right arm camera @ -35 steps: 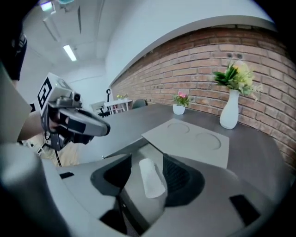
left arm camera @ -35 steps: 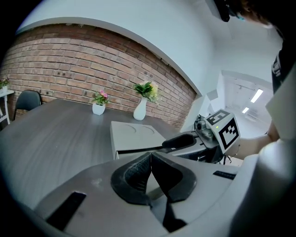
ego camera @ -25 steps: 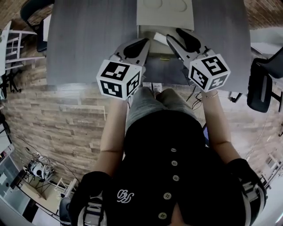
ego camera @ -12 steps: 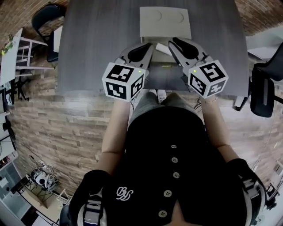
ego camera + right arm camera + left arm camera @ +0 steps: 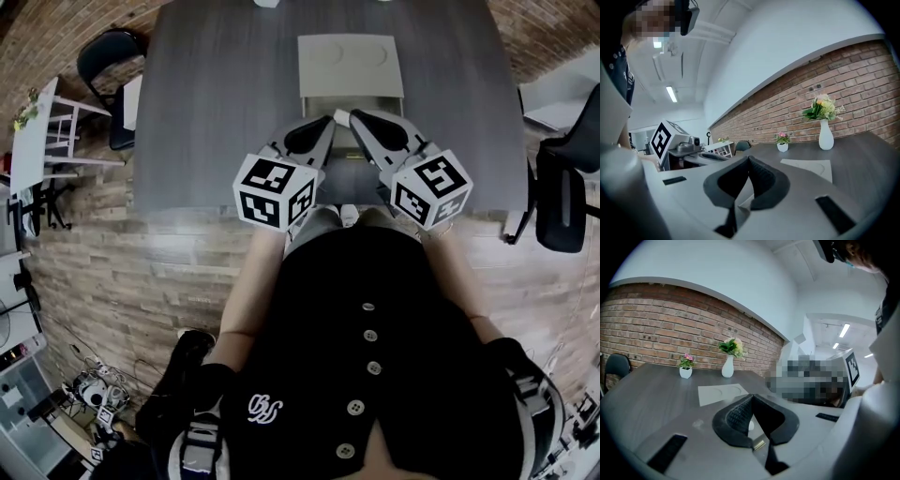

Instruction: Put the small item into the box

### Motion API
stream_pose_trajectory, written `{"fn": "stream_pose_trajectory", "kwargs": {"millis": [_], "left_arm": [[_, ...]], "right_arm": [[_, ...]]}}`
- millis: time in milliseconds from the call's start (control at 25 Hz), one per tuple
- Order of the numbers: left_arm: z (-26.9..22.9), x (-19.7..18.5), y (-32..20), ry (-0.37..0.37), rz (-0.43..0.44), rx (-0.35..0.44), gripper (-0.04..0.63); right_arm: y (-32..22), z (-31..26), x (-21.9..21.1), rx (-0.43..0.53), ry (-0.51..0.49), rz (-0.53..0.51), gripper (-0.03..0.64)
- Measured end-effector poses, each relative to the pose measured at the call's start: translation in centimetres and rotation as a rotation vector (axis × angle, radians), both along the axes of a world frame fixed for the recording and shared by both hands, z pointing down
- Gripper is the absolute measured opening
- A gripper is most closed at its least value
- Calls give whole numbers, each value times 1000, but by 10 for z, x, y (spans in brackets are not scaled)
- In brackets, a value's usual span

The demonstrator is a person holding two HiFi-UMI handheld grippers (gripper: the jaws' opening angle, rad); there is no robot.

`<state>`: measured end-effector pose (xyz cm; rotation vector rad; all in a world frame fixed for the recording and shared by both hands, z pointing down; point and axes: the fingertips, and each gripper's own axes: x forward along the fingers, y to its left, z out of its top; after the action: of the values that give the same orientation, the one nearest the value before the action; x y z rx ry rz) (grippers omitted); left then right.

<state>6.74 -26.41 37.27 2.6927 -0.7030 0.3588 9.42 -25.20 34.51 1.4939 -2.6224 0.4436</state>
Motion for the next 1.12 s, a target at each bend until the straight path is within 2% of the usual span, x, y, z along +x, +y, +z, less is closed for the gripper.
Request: {"fn": "stream_pose_trajectory", "kwargs": {"millis": [280, 960, 1120], "left_arm": [[16, 1, 2, -64, 5, -23, 14], [24, 7, 12, -67, -3, -50, 14], [28, 5, 15, -91, 11, -46, 14]], "right_arm": [[6, 12, -8, -38, -10, -21, 2], [17, 21, 3, -62, 4, -18, 2], [19, 23, 3, -73, 7, -13, 2]]}}
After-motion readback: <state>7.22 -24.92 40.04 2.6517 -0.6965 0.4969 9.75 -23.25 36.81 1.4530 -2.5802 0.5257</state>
